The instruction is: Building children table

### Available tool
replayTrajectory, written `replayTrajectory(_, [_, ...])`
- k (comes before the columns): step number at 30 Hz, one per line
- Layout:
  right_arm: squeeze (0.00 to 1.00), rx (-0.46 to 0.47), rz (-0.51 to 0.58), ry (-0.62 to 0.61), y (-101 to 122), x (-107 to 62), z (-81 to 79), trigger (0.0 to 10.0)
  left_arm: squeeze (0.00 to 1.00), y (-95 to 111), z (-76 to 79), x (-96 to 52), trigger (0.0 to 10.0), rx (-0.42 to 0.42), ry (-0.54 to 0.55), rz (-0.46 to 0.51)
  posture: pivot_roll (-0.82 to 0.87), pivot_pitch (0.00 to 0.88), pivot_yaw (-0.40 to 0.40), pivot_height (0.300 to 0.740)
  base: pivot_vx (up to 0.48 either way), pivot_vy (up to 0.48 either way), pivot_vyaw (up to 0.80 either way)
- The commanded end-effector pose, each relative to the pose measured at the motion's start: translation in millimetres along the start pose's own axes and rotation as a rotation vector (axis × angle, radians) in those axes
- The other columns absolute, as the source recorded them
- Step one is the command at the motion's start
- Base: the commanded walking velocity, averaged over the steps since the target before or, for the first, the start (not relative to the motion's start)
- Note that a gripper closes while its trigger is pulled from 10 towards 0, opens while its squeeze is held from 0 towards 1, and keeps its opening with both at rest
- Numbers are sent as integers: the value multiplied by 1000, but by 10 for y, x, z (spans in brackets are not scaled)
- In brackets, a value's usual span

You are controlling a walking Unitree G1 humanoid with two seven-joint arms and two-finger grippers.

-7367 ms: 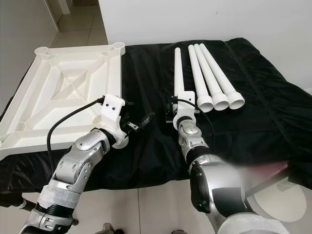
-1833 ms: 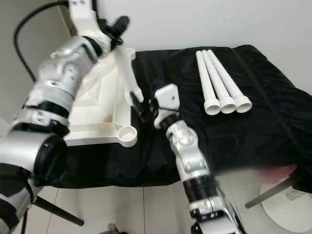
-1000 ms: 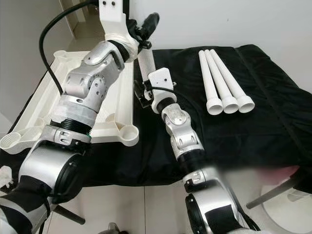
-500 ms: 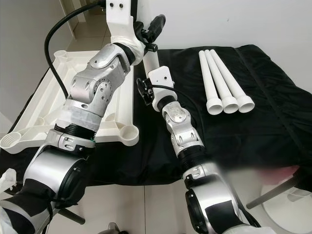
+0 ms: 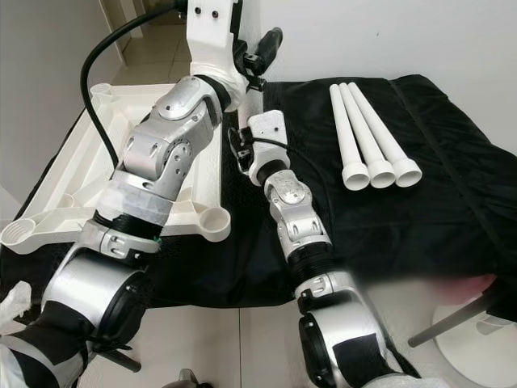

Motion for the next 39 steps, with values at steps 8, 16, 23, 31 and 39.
replayTrajectory(8, [0,100,28,-65,132,47,69,10000,0,190,204,-103,10000,-95,-175,82,-31,0,67,740,0,0,0])
replayTrajectory(16, [0,95,3,-175,31,-56,323,10000,0,178,-133,-263,10000,-124,-56,113,-30,0,72,740,0,0,0])
replayTrajectory(23, [0,74,34,-236,-10,-249,476,10000,0,-107,-454,-546,10000,-115,25,40,-23,0,79,740,0,0,0])
replayTrajectory(31, [0,99,25,-277,-79,-432,543,10000,0,-373,-624,-749,10000,-65,79,-51,-20,13,96,740,0,0,0])
replayTrajectory(39, [0,65,-24,-364,-213,-728,684,10000,0,-734,-970,-1172,10000,39,159,-193,-36,21,104,740,0,0,0])
Point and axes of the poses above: a point about 5 cm out from each wrist's last joint towards the gripper, its own x axis pointing out of the wrist towards the gripper, its own y axis along the axis of the wrist's last joint, z = x × y, the point moved 3 cm from there along x, pointing out of the wrist towards the gripper, and after that the axes turned 12 degrees about -x, right-handed, at the moved point
